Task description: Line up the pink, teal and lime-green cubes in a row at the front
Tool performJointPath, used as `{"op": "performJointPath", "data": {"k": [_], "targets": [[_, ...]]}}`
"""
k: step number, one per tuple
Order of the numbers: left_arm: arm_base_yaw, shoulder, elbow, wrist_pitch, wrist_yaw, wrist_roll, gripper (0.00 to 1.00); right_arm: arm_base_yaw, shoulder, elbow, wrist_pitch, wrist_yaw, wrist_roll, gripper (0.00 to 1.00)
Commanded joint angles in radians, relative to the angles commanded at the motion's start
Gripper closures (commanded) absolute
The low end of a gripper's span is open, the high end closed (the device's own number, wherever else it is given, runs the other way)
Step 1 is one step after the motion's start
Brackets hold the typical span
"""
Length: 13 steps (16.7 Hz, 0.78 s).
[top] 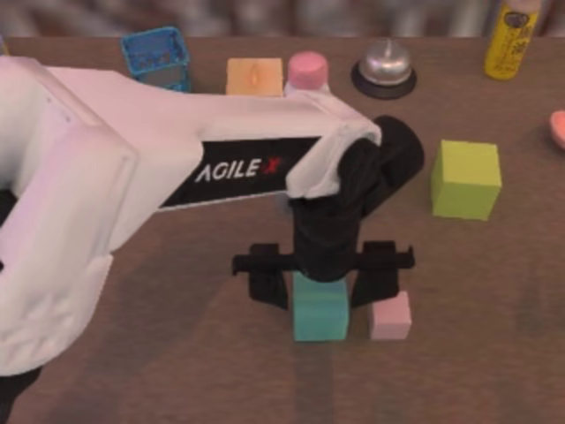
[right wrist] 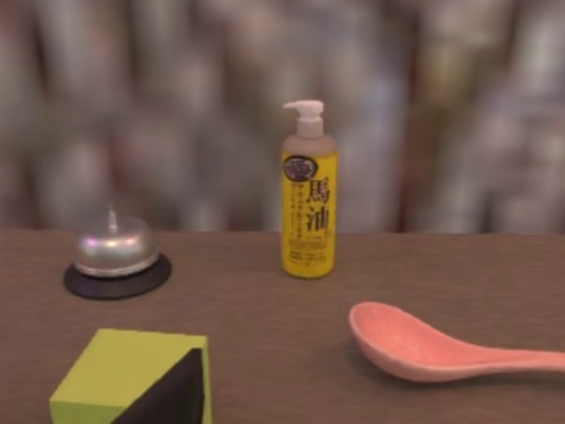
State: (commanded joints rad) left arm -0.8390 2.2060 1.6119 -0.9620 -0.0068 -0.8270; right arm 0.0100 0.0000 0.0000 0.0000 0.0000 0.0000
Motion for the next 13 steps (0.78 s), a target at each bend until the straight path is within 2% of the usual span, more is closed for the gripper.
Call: {"op": "performJointPath", "data": {"k": [10,13], "targets": [[0.001,-0.001,0.004,-0.004,0.0,0.0,0.0,0.0,0.0,0.0,0.0,0.0,0.0,0.0],[0.005,-0.019,0.059,-0.075,-0.003,-0.003,0.0,0.0,0.0,0.0,0.0,0.0,0.0,0.0]]}}
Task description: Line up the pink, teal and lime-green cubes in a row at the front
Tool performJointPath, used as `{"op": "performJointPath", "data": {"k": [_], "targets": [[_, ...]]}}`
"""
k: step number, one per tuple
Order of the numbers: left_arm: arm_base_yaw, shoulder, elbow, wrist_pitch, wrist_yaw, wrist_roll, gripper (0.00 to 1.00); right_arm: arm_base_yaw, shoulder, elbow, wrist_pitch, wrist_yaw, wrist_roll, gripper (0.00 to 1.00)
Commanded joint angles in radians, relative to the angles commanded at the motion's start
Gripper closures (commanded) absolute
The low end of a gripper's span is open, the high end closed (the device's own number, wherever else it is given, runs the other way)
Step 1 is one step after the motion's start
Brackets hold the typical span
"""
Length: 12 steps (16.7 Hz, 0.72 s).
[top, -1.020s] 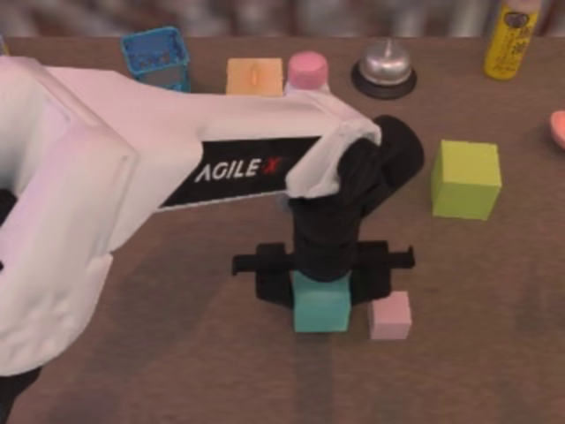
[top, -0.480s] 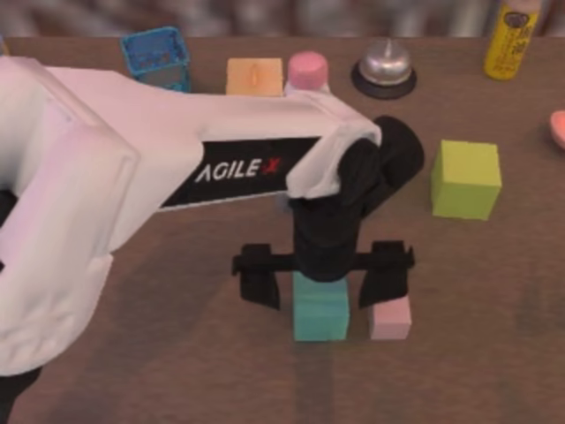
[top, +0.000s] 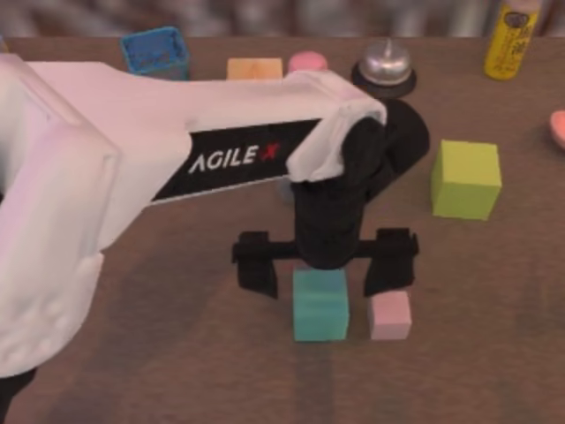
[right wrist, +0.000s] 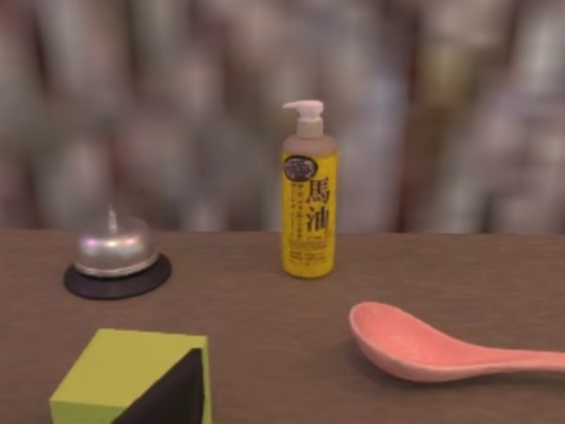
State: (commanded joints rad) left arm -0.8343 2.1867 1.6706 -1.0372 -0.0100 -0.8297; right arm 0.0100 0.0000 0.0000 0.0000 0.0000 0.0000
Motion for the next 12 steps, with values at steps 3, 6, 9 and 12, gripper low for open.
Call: {"op": "performJointPath", "data": {"k": [3,6,9,12], "targets": [[0.008,-0.031,0.077,-0.119,0.001,-0.002,0.0,0.0,0.0,0.0,0.0,0.0,0.0,0.0],[0.013,-0.051,0.114,-0.168,0.002,-0.001,0.0,0.0,0.0,0.0,0.0,0.0,0.0,0.0],[0.008,-0.047,0.112,-0.165,0.002,-0.001,0.0,0.0,0.0,0.0,0.0,0.0,0.0,0.0],[0.021,-0.071,0.089,-0.15,0.0,0.0,0.0,0.001,0.029,0.029,-0.024,0.0,0.007,0.0]]}}
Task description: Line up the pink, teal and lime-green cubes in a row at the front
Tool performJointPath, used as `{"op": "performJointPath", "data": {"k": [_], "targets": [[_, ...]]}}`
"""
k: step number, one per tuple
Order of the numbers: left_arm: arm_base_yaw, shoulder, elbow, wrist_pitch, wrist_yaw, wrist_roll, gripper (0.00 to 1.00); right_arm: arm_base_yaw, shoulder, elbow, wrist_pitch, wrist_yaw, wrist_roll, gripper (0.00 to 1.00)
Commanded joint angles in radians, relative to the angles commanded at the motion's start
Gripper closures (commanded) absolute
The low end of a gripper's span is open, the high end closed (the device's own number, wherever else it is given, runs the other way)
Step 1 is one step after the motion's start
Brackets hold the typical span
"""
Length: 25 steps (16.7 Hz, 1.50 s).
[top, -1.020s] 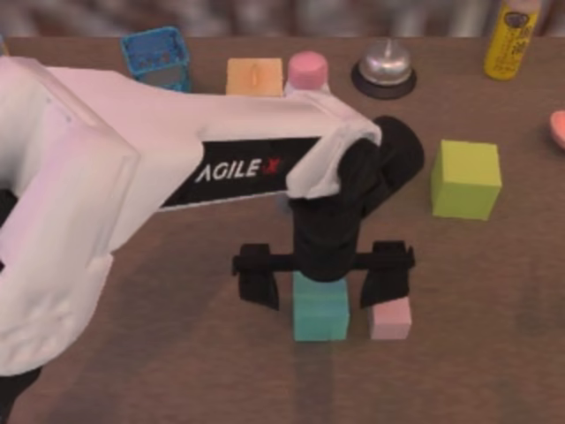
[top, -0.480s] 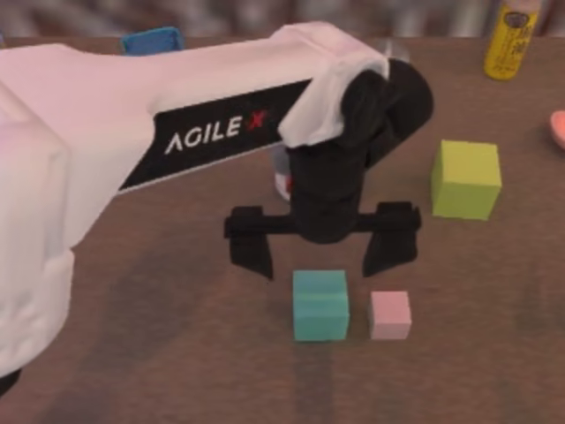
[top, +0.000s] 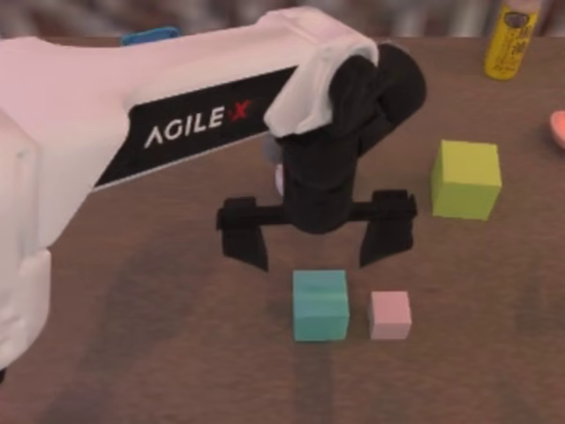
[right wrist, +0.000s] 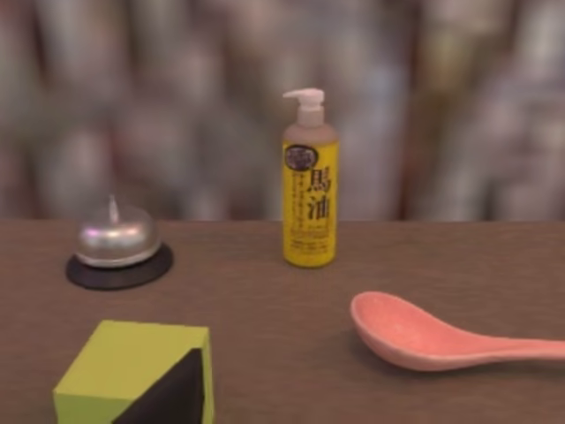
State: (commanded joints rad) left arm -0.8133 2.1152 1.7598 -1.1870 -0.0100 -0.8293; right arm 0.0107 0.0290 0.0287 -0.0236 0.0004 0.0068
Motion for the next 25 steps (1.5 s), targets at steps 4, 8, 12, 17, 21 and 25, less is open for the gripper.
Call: {"op": "performJointPath", "data": {"k": [4,8,12,17,21,25], "targets": [[0.08,-0.152,-0.135,0.092,-0.009,0.019,0.0,0.0,0.174,0.172,-0.139,0.009,0.038,0.0],[0.213,-0.451,-0.383,0.25,-0.016,0.073,0.0,0.002,0.488,0.454,-0.379,0.029,0.097,0.0],[0.368,-0.838,-0.703,0.439,-0.018,0.175,0.0,0.016,0.908,0.782,-0.673,0.051,0.161,0.0],[0.562,-1.339,-1.139,0.696,-0.017,0.368,0.0,0.062,1.478,1.229,-1.024,0.062,0.235,0.0],[0.688,-1.682,-1.433,0.888,-0.011,0.542,0.0,0.12,1.879,1.603,-1.221,0.052,0.287,0.0],[0.775,-1.924,-1.632,1.052,0.0,0.699,0.0,0.18,2.172,1.933,-1.328,0.031,0.329,0.0]]}}
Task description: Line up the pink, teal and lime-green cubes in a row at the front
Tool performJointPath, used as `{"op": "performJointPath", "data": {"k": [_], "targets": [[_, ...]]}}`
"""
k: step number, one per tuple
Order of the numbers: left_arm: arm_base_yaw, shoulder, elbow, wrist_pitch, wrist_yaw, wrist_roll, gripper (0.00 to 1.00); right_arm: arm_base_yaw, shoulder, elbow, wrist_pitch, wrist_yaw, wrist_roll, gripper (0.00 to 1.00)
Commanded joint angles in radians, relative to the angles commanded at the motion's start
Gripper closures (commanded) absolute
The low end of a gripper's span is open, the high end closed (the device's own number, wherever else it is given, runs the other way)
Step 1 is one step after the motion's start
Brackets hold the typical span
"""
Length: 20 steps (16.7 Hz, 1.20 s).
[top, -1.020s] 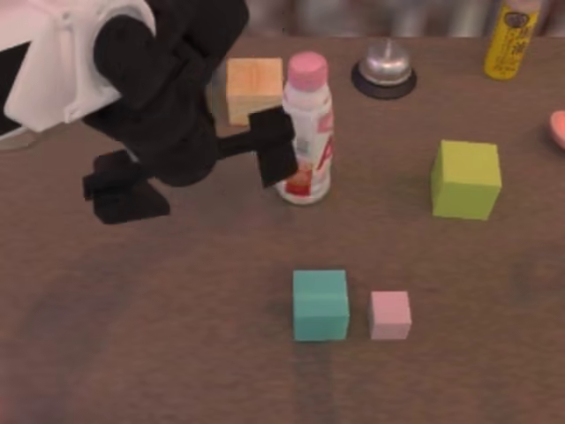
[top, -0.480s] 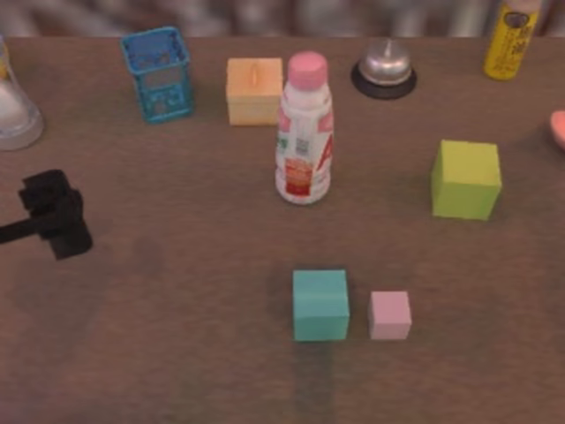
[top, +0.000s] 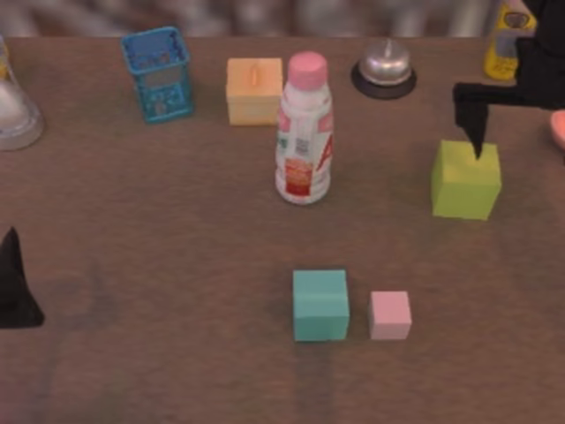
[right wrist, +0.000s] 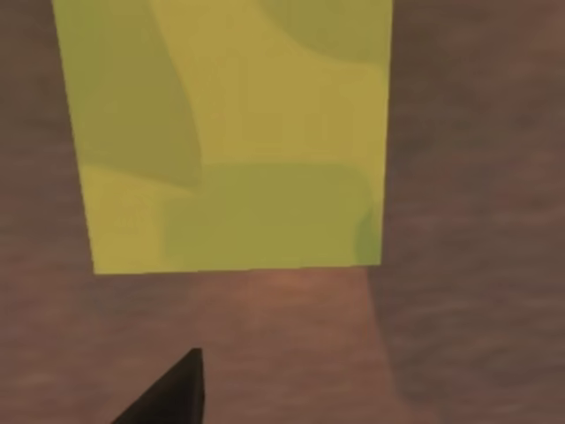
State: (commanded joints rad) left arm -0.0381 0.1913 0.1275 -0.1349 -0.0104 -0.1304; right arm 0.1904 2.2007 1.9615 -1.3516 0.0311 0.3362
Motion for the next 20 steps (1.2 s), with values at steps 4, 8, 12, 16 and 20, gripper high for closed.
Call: {"op": "performJointPath", "data": {"k": [4,8,12,16,20], "targets": [[0.05,-0.16,-0.109,0.113,0.009,0.109,0.0,0.044,0.158,0.197,-0.028,-0.021,0.025,0.0],[0.058,-0.191,-0.128,0.135,0.01,0.13,0.0,0.054,0.187,0.233,-0.026,-0.026,0.029,0.0],[0.058,-0.191,-0.128,0.135,0.01,0.13,0.0,0.049,0.185,0.228,-0.022,-0.025,0.028,0.0],[0.058,-0.191,-0.128,0.135,0.01,0.13,0.0,0.052,0.201,0.13,0.09,-0.026,0.028,0.0],[0.058,-0.191,-0.128,0.135,0.01,0.13,0.0,0.055,0.231,-0.002,0.259,-0.026,0.031,0.0]]}}
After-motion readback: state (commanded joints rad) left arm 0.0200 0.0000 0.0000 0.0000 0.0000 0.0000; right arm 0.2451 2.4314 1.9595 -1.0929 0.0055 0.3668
